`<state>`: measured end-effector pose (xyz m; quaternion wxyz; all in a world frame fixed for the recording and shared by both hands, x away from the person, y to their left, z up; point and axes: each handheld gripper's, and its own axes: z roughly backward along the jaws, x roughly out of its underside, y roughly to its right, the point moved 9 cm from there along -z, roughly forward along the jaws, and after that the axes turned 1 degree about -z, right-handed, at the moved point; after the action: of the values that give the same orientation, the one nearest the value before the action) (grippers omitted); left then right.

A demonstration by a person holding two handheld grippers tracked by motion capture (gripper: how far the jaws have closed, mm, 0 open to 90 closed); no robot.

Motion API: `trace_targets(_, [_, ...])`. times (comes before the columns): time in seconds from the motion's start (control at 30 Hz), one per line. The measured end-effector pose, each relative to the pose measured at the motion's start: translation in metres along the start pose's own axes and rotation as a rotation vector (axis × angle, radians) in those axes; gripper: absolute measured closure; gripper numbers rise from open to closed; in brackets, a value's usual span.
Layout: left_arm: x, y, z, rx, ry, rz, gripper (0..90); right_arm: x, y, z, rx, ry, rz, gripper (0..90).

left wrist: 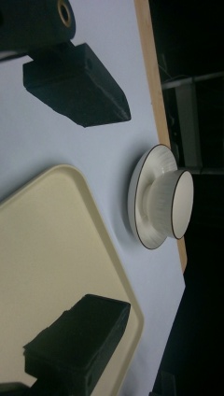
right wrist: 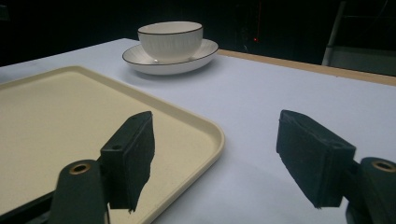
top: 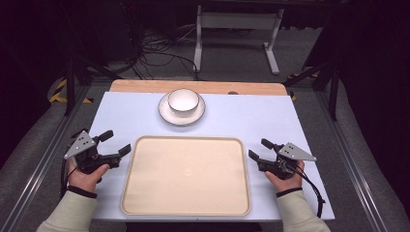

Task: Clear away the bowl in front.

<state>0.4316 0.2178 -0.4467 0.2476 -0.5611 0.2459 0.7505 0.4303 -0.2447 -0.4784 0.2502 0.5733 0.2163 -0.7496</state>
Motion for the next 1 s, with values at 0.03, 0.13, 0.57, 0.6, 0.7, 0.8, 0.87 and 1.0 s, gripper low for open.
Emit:
trace_targets(0.03, [-0.003, 0.000, 0.000, 0.000, 0.003, -0.005, 9.9, 0.000, 0.000, 0.000, 0.001, 0.000, 0.000, 29.0])
trace_targets(0.13, [-0.011, 0.001, 0.000, 0.004, 0.016, -0.012, 9.9, 0.000, 0.000, 0.000, 0.000, -0.001, 0.001, 28.9])
trace_targets(0.57, [-0.031, 0.002, -0.007, 0.032, 0.020, -0.038, 12.0, 0.000, 0.000, 0.000, -0.002, 0.000, 0.002, 28.9])
trace_targets(0.6, [-0.032, 0.002, -0.008, 0.034, 0.018, -0.042, 12.2, 0.000, 0.000, 0.000, -0.002, 0.001, 0.003, 28.9])
trace_targets(0.7, [-0.035, 0.003, -0.013, 0.044, 0.016, -0.045, 12.8, 0.000, 0.000, 0.000, -0.002, 0.000, 0.003, 28.9])
trace_targets(0.8, [-0.039, 0.004, -0.019, 0.053, 0.012, -0.048, 13.4, 0.000, 0.000, 0.000, -0.001, 0.001, 0.002, 28.9])
trace_targets(0.87, [-0.042, 0.006, -0.024, 0.065, 0.005, -0.059, 14.2, 0.000, 0.000, 0.000, -0.001, 0.000, 0.002, 28.9])
trace_targets(1.0, [-0.051, 0.009, -0.034, 0.080, -0.006, -0.074, 14.9, 0.000, 0.000, 0.000, 0.000, -0.001, 0.003, 28.9])
